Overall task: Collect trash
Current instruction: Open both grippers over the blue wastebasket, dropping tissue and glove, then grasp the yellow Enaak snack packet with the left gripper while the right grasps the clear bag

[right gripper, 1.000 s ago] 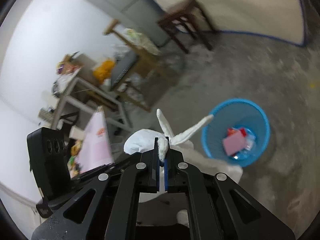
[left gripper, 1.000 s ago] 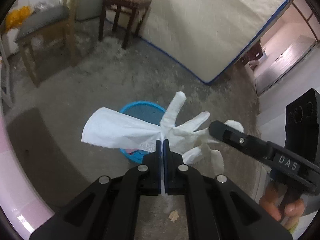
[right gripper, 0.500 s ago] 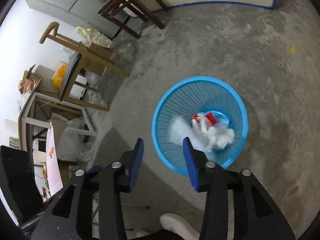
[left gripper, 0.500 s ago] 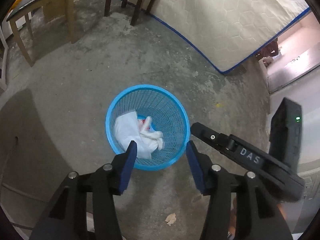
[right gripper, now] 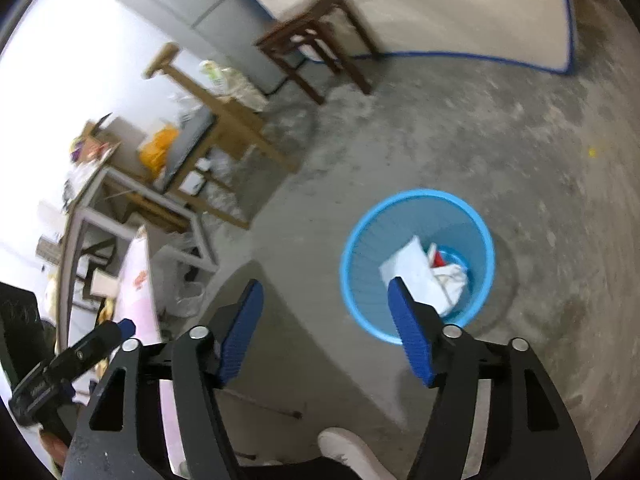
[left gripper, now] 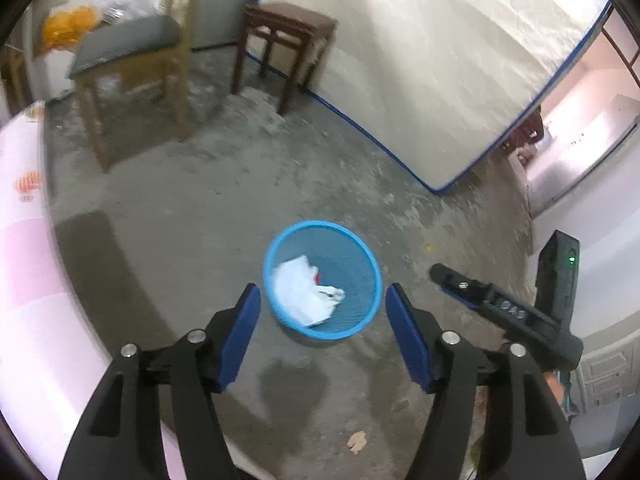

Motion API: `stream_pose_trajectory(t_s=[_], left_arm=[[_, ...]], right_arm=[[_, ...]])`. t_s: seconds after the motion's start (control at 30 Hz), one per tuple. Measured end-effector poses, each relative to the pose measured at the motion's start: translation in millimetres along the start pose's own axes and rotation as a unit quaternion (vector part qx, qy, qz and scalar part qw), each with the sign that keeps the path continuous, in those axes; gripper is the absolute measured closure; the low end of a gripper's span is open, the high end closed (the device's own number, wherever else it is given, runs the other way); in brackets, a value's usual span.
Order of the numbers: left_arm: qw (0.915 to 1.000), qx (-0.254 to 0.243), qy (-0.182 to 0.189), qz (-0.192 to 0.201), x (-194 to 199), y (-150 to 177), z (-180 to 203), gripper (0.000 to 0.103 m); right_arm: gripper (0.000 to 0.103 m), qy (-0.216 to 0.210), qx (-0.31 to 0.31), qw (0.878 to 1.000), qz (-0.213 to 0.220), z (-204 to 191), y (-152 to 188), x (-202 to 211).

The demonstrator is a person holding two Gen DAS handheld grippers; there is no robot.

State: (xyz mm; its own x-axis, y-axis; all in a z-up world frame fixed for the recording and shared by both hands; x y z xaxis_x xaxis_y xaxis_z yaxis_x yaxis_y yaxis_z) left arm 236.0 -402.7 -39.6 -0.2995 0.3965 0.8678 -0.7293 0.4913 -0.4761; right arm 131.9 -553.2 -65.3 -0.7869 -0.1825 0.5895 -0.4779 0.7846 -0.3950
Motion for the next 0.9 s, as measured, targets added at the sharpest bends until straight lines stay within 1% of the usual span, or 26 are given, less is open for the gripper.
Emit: stream_pose_trajectory(t_s=[0.13,0.23,0.3,0.4,0.43,0.53,0.63,0.7,0.77,0.83,0.9], left_arm=[[0.9992,0.01,-0.02,0.034,65,14,-49,0.034],[0.9969,0.015,-0.044,0.063,114,32,-93,0.029],[0.9949,0.023,-0.059,0.078,141,44,-121,0.028],[0.9895,0.056,-0.083,0.104,184,72,-177,0.026],[0.9862,0.074,-0.093,0.115,200,84,-200,0.025],[0.976,0.118,-0.12,0.138,229,115,-254,0.024],[0.9675,0.155,-0.136,0.146,244,143,-298,0.023],[0.9636,0.178,-0.137,0.145,246,156,-322,0.024],[0.9617,0.2,-0.123,0.141,242,167,-344,0.024],[0.9604,0.216,-0.113,0.134,237,172,-358,0.024],[0.9602,0.231,-0.098,0.123,230,171,-370,0.024]], right_arm=[[0.036,-0.033,0.041,0.998,-0.021,-46,10,6],[0.033,-0.063,0.07,0.995,-0.045,-86,21,3],[0.031,-0.086,0.091,0.99,-0.063,-116,30,-2],[0.028,-0.112,0.123,0.982,-0.09,-160,45,-13],[0.026,-0.119,0.132,0.979,-0.097,-171,49,-16],[0.025,-0.136,0.162,0.969,-0.126,-211,66,-33],[0.024,-0.156,0.192,0.956,-0.156,-249,86,-55],[0.024,-0.163,0.209,0.948,-0.179,-271,101,-76],[0.024,-0.162,0.216,0.943,-0.194,-284,112,-95],[0.024,-0.161,0.214,0.939,-0.216,-292,123,-122],[0.024,-0.161,0.201,0.937,-0.234,-297,135,-144]])
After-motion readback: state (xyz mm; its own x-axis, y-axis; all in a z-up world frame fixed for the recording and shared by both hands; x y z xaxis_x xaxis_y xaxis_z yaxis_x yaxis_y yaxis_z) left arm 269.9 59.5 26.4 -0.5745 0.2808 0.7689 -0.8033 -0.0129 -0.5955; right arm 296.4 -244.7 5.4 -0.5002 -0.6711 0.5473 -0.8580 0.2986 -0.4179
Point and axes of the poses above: each gripper's, at about its wrist camera, not at the fingertips, and x roughly against the way its jaws point, z to its right, y to its underside, the point moved 1 cm from there along -x, roughly the way its jaws point, and after that the axes turned 13 degrees about -y, right-handed, at the moved point
